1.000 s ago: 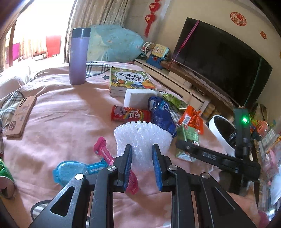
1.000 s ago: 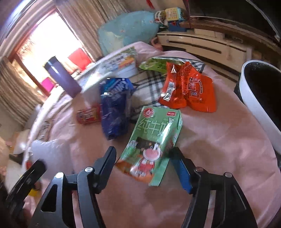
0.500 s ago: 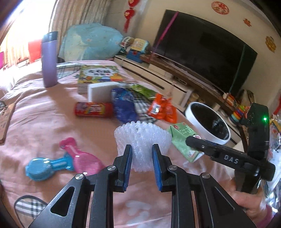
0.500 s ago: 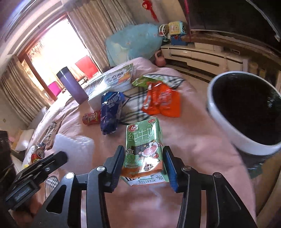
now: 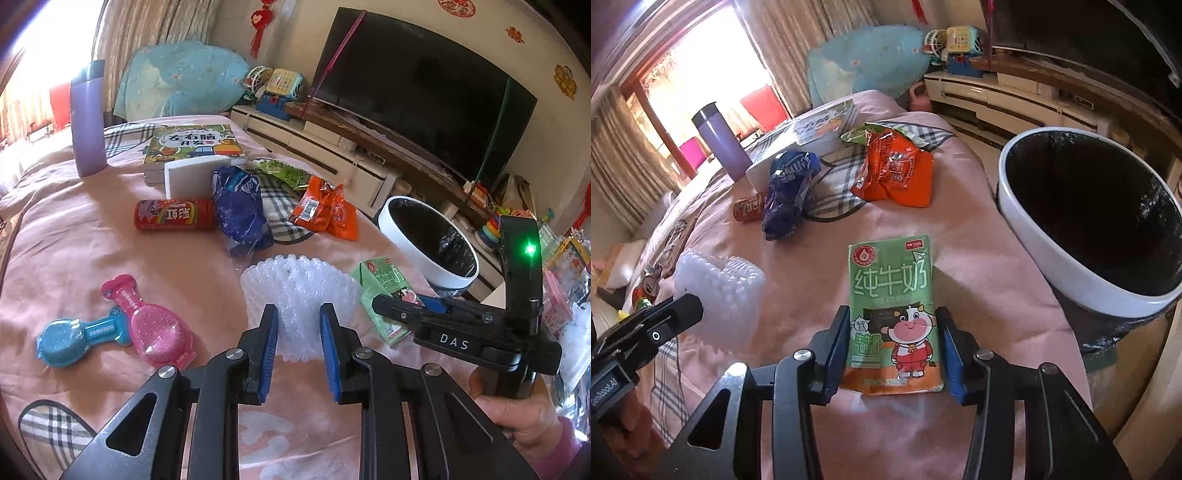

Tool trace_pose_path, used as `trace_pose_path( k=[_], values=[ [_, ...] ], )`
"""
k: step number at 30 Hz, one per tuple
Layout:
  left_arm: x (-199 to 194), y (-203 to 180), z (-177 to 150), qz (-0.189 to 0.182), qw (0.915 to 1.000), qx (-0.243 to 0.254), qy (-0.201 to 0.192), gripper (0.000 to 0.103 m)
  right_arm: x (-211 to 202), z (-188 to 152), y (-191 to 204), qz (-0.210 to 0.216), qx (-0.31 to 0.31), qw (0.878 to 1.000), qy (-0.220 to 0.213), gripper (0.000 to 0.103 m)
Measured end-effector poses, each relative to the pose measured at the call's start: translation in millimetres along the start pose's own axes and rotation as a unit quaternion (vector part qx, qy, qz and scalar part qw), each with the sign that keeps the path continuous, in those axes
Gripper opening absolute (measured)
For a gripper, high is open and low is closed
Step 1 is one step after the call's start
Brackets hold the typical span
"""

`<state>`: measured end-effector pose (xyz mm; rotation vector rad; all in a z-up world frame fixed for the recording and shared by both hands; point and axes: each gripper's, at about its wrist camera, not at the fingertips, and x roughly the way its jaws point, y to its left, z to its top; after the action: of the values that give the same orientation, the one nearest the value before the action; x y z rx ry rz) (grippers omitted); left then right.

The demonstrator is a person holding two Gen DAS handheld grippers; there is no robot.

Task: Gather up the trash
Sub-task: 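Carry basket and green carton over the bin and open both tools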

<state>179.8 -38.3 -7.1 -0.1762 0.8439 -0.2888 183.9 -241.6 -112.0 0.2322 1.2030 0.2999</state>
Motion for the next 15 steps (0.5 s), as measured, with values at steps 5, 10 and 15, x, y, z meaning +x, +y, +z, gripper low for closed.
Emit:
trace_pose_path(
  k=[5,10,15],
  values=[
    [5.5,-13.9,4.3,-0.012,0.9999,0.011,0.004,0.022,-20.1,-2.0,-5.8,0.002,-0.001,1.000,-0.023,0.043],
    [16.2,-39.0,14.5,-0.029,0.9991,0.031,0.005,0.022,-47.9,3.6,-26.2,-0.001,0.013,0.999,-0.051,0.043],
    [31.9,-67.9,25.8,-0.042,0.9974,0.059,0.009,0.022,-68.5,9.9,-57.6,-0.014,0.039,0.997,-0.070,0.043]
  ],
)
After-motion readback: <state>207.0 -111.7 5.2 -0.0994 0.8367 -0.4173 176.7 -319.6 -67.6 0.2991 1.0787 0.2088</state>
